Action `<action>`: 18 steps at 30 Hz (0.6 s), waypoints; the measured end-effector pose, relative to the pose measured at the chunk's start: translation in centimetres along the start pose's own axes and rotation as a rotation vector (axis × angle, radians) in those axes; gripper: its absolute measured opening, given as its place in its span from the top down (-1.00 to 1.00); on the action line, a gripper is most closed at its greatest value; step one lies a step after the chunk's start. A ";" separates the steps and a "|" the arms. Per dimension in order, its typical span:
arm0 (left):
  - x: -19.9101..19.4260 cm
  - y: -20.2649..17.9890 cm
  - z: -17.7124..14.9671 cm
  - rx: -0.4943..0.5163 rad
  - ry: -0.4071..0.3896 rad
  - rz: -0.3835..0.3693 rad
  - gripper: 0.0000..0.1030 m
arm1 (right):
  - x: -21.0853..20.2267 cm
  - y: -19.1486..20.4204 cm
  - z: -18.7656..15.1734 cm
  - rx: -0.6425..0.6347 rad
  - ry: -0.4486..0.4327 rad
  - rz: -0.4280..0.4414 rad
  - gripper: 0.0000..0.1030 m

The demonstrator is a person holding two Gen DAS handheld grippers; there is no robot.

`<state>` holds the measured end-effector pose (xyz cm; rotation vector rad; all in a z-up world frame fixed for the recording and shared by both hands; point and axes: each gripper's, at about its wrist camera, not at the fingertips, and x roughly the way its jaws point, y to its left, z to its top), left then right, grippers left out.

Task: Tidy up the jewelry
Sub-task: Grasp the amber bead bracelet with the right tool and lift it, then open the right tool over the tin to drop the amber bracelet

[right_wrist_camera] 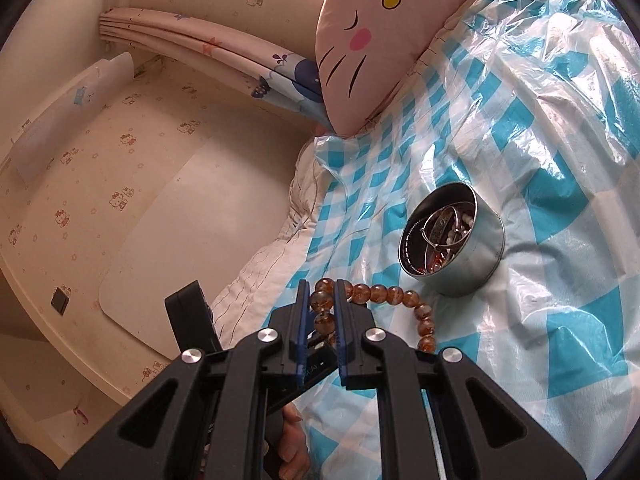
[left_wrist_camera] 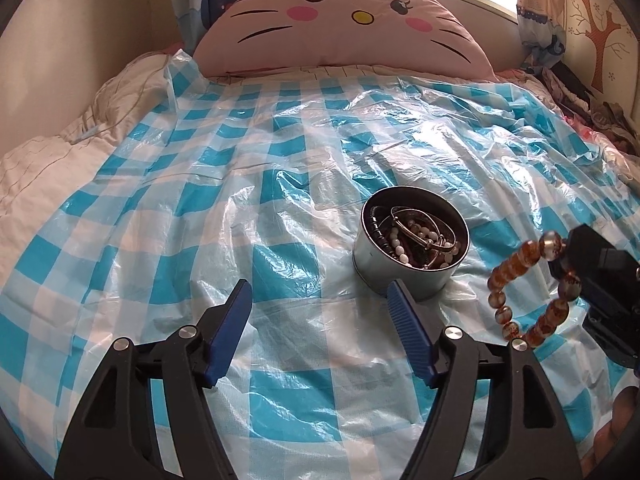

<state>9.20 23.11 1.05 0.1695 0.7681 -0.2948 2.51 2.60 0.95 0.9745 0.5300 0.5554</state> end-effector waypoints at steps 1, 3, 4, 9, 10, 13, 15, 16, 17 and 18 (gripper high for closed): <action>0.0 -0.1 0.0 0.001 0.001 -0.001 -0.31 | 0.2 0.1 0.4 -0.003 -0.005 0.002 0.76; 0.2 -0.2 0.0 0.005 0.004 -0.002 -0.31 | 0.5 0.3 1.4 -0.008 -0.017 0.003 0.75; 0.2 -0.2 0.0 0.008 0.004 -0.001 -0.31 | 0.8 0.3 1.9 -0.009 -0.022 0.005 0.75; 0.4 -0.2 0.1 0.004 0.008 0.004 -0.37 | 2.5 0.8 4.5 -0.043 -0.041 -0.021 0.75; 0.5 -0.1 0.2 0.001 0.010 0.005 -0.38 | 2.9 0.9 5.0 -0.055 -0.045 -0.038 0.75; 0.8 0.0 0.3 -0.007 0.017 0.001 -0.40 | 4.8 0.8 5.8 -0.098 -0.027 -0.135 0.74; 1.0 0.1 0.3 -0.009 0.025 0.002 -0.41 | 6.9 -0.3 5.9 -0.097 0.031 -0.227 0.68; 1.1 0.1 0.3 -0.008 0.030 0.005 -0.41 | 7.7 -1.2 5.9 -0.077 0.065 -0.267 0.51; 1.2 0.2 0.3 -0.009 0.034 0.008 -0.41 | 8.0 -1.8 5.6 -0.062 0.074 -0.289 0.48; 1.3 0.2 0.2 -0.009 0.038 0.010 -0.41 | 8.0 -2.2 5.3 -0.053 0.071 -0.291 0.48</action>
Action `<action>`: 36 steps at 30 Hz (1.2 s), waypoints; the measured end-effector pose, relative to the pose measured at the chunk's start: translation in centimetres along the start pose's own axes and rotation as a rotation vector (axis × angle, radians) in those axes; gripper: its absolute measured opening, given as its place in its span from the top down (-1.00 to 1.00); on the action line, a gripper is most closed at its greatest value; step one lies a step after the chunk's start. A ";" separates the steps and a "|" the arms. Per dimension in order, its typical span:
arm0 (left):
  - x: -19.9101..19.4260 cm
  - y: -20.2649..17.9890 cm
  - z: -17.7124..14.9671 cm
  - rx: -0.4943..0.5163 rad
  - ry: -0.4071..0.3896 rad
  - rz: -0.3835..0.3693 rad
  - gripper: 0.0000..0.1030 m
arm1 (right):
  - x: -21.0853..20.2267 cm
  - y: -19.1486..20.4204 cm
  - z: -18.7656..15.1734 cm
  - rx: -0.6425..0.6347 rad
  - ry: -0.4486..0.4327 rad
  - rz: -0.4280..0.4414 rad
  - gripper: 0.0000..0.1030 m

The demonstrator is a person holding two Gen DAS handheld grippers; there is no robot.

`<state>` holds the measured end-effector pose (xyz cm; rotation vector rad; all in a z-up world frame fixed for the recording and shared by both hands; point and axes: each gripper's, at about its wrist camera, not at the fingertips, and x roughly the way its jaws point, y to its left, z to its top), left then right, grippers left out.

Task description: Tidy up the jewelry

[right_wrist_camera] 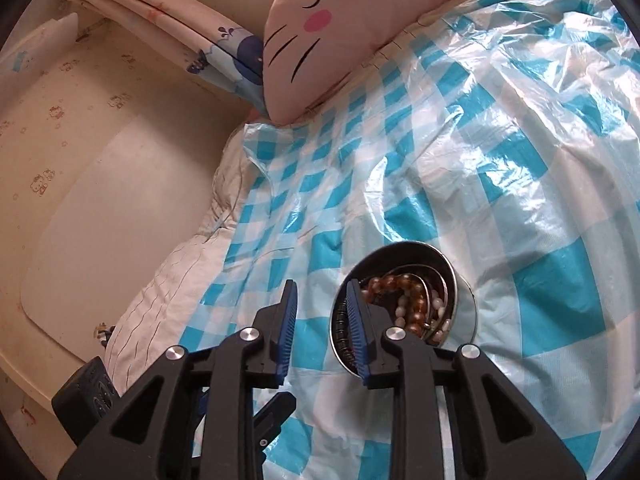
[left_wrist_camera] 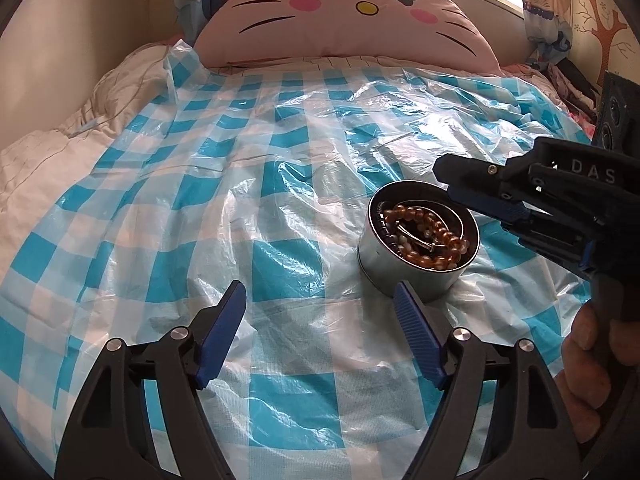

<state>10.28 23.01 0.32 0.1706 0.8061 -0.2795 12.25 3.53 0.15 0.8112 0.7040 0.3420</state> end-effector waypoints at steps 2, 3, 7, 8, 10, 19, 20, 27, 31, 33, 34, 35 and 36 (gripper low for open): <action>0.1 0.0 -0.1 0.002 0.004 0.003 -0.41 | -1.0 -0.1 -0.7 -0.005 -0.029 -0.004 0.48; 0.1 0.0 -0.1 0.006 0.004 0.006 -0.41 | -1.7 0.0 -1.1 -0.010 -0.044 -0.010 0.48; -0.9 -0.4 -0.8 0.034 -0.004 0.013 -0.41 | -5.4 1.4 -3.7 -0.098 -0.081 -0.106 0.31; -1.5 -0.5 -1.1 0.039 -0.012 0.018 -0.42 | -6.4 2.1 -4.5 -0.139 -0.084 -0.147 0.25; -3.1 -0.4 -1.7 0.030 -0.039 0.018 -0.53 | -8.1 3.3 -6.5 -0.221 -0.086 -0.251 -0.28; -9.9 -0.6 -5.6 0.023 -0.112 0.018 -0.85 | -14.7 5.1 -12.6 -0.380 -0.136 -0.537 -0.83; -10.5 -0.7 -5.9 0.026 -0.115 0.011 -0.85 | -15.1 5.1 -13.0 -0.389 -0.143 -0.555 -0.84; -13.5 -1.6 -8.2 0.061 -0.148 -0.023 -0.85 | -17.1 5.5 -14.8 -0.381 -0.196 -0.610 -0.86; -13.9 -1.9 -8.5 0.064 -0.154 -0.037 -0.85 | -17.4 6.4 -15.2 -0.419 -0.236 -0.633 -0.86; -13.9 -1.9 -8.6 0.061 -0.156 -0.044 -0.85 | -17.3 6.5 -15.3 -0.427 -0.232 -0.641 -0.86; -14.0 -1.9 -8.6 0.059 -0.155 -0.049 -0.85 | -17.2 6.5 -15.3 -0.426 -0.228 -0.641 -0.86; -14.0 -1.8 -8.6 0.056 -0.155 -0.055 -0.85 | -17.2 6.5 -15.2 -0.421 -0.228 -0.641 -0.86; -14.0 -1.8 -8.7 0.055 -0.154 -0.059 -0.85 | -17.3 6.4 -15.2 -0.415 -0.229 -0.640 -0.86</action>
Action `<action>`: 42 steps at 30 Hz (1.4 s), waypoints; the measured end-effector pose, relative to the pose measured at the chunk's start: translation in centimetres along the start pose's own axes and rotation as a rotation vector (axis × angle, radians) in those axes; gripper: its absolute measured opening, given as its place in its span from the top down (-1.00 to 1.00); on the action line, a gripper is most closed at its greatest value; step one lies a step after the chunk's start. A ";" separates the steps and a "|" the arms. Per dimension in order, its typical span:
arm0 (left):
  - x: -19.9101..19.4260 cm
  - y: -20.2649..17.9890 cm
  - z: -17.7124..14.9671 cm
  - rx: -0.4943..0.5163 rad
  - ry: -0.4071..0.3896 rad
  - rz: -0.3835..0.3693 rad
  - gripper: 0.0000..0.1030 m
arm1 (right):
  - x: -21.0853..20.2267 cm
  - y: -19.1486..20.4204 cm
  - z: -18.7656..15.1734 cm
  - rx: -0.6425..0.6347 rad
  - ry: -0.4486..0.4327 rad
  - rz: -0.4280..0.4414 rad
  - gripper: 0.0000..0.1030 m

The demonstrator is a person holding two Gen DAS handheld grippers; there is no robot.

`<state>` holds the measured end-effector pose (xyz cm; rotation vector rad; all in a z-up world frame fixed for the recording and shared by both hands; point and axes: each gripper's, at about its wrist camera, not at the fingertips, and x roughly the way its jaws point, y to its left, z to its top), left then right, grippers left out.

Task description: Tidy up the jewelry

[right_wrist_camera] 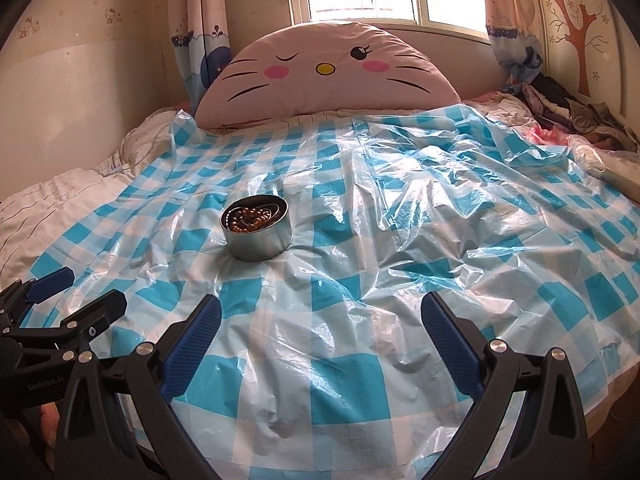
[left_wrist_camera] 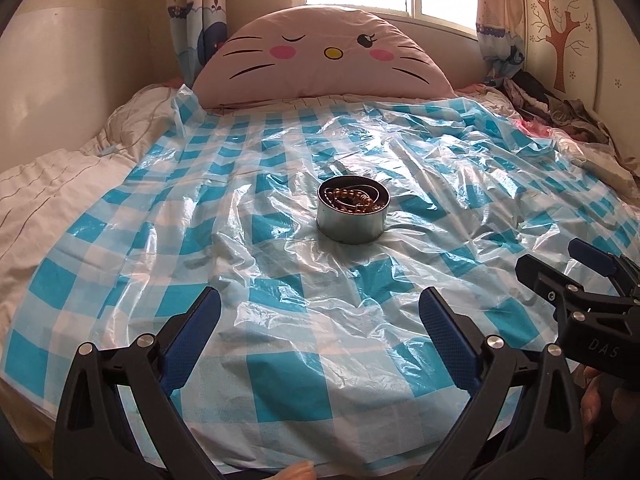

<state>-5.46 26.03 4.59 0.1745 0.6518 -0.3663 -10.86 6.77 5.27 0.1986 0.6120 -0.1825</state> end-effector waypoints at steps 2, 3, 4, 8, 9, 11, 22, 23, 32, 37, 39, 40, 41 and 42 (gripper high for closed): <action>0.0 0.0 0.0 -0.001 -0.002 0.000 -0.85 | 0.0 -0.3 0.0 0.013 -0.003 0.000 -0.86; 0.0 0.0 0.0 -0.003 -0.003 0.002 -0.85 | -0.1 -0.3 0.0 0.018 -0.006 -0.003 -0.86; 0.0 0.0 0.0 -0.007 -0.004 0.003 -0.85 | -0.1 -0.4 0.0 0.020 -0.008 -0.003 -0.86; -0.4 0.3 -0.3 -0.024 -0.008 0.008 -0.85 | -0.2 -0.4 -0.1 0.018 -0.011 0.000 -0.86; -0.6 0.3 -0.3 -0.022 -0.014 0.017 -0.85 | -0.3 -0.4 -0.1 0.015 -0.015 0.001 -0.86; -0.7 0.2 -0.3 -0.020 -0.019 0.030 -0.85 | -0.7 -0.3 -0.1 0.011 -0.030 0.005 -0.86; -0.9 0.4 -0.3 0.007 -0.007 0.081 -0.85 | -0.3 0.0 0.0 0.007 -0.008 -0.023 -0.86; -0.8 0.4 -0.3 0.007 -0.004 0.082 -0.85 | -0.3 -0.1 0.0 0.009 -0.009 -0.023 -0.86; -0.9 -0.1 -0.5 0.027 -0.011 0.108 -0.85 | -0.2 -0.4 0.1 0.027 0.002 -0.029 -0.86; -0.7 -0.6 -0.4 0.054 -0.012 0.121 -0.85 | 0.0 -0.5 0.1 0.017 0.005 -0.032 -0.86; -0.6 -0.5 -0.3 0.050 -0.007 0.113 -0.85 | 0.0 -0.6 0.1 0.020 0.005 -0.031 -0.86; -0.5 -0.4 -0.3 0.045 -0.002 0.110 -0.85 | 0.0 -0.5 0.1 0.021 0.005 -0.032 -0.86; -0.5 -0.3 -0.3 0.039 0.001 0.108 -0.85 | 0.0 -0.5 0.1 0.022 0.005 -0.031 -0.86; -0.4 -0.2 -0.3 0.032 0.004 0.105 -0.85 | 0.0 -0.5 0.1 0.020 0.005 -0.031 -0.86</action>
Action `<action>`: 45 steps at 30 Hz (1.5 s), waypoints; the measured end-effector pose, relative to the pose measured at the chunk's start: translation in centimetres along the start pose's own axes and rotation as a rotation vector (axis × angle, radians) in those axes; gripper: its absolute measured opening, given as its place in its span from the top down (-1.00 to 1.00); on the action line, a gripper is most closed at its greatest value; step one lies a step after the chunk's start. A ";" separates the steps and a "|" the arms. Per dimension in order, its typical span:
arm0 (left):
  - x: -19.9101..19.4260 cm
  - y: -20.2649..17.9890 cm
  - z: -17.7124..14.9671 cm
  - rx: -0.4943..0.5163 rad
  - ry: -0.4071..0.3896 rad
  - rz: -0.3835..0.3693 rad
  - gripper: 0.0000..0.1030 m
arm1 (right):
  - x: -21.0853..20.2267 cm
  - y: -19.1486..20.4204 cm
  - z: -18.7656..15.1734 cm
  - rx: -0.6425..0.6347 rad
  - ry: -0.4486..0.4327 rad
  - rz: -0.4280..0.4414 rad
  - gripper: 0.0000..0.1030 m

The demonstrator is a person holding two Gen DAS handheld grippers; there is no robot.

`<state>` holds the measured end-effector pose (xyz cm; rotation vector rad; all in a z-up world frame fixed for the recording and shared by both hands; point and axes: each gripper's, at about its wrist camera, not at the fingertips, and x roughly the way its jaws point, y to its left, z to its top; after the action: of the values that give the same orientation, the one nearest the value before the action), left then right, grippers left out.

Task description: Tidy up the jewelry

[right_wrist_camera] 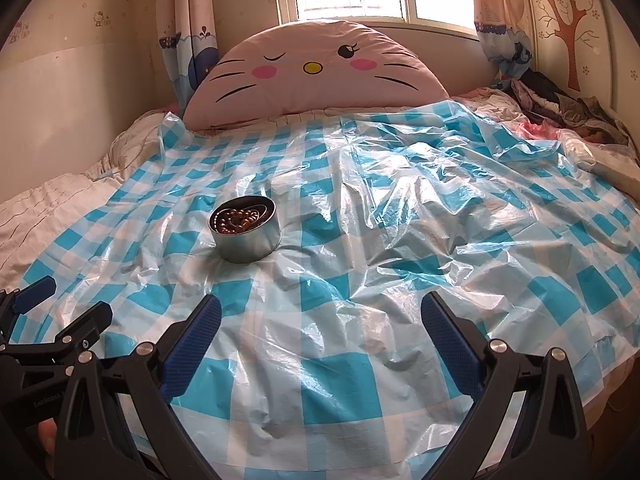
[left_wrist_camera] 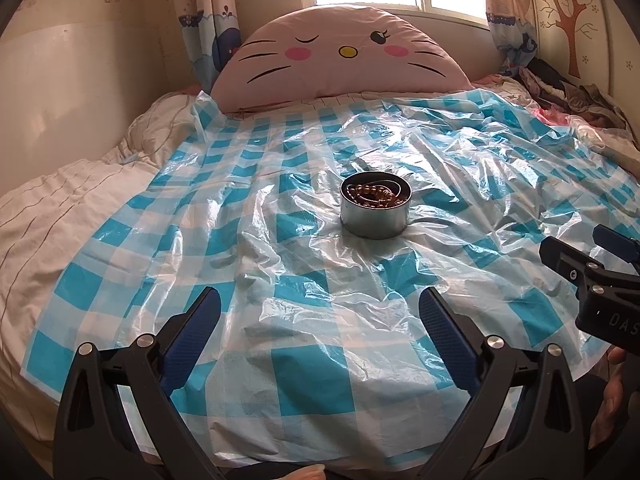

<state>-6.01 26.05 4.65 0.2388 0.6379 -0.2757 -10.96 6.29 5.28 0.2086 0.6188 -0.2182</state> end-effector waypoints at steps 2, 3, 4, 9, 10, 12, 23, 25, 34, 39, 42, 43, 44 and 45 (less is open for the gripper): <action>0.0 0.3 0.0 -0.015 0.003 -0.007 -0.85 | 0.0 0.0 0.0 -0.002 -0.001 -0.001 -0.86; 0.0 0.4 0.0 -0.022 0.003 -0.010 -0.85 | 0.0 0.0 0.0 -0.003 -0.001 -0.001 -0.86; 0.0 0.5 0.0 -0.028 0.003 -0.014 -0.85 | 0.0 0.0 0.0 -0.005 0.000 -0.004 -0.86; 0.1 0.6 0.0 -0.036 0.004 -0.022 -0.85 | 0.3 0.2 -0.1 -0.017 0.006 -0.016 -0.86; 0.1 0.6 0.0 -0.036 0.003 -0.021 -0.85 | 0.3 0.2 -0.2 -0.018 0.006 -0.018 -0.86; 0.1 0.6 0.0 -0.039 0.002 -0.025 -0.85 | 0.3 0.2 -0.2 -0.018 0.007 -0.017 -0.86; 0.3 0.7 -0.2 -0.062 0.010 -0.036 -0.85 | 0.4 0.3 -0.2 -0.015 0.009 -0.016 -0.86; 0.3 0.7 -0.2 -0.064 0.009 -0.035 -0.85 | 0.4 0.3 -0.2 -0.016 0.008 -0.016 -0.86; 0.4 1.1 -0.1 -0.088 0.025 -0.063 -0.85 | 0.4 0.3 -0.2 -0.015 0.008 -0.016 -0.86; 0.6 1.7 0.1 -0.107 0.033 -0.058 -0.85 | 0.3 0.2 -0.2 -0.014 0.008 -0.015 -0.86; 0.6 1.7 0.1 -0.105 0.034 -0.051 -0.85 | 0.3 0.2 -0.1 -0.013 0.007 -0.015 -0.86; 0.6 1.8 0.1 -0.104 0.034 -0.046 -0.85 | 0.3 0.2 -0.1 -0.014 0.008 -0.015 -0.86; 0.6 1.7 0.1 -0.102 0.034 -0.043 -0.85 | 0.3 0.1 -0.1 -0.014 0.008 -0.015 -0.86; 0.6 1.7 0.1 -0.100 0.034 -0.042 -0.85 | 0.3 0.1 -0.1 -0.014 0.008 -0.014 -0.86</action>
<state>-4.88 27.54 4.61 0.1341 0.6890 -0.2797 -10.73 6.41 4.98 0.1919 0.6294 -0.2272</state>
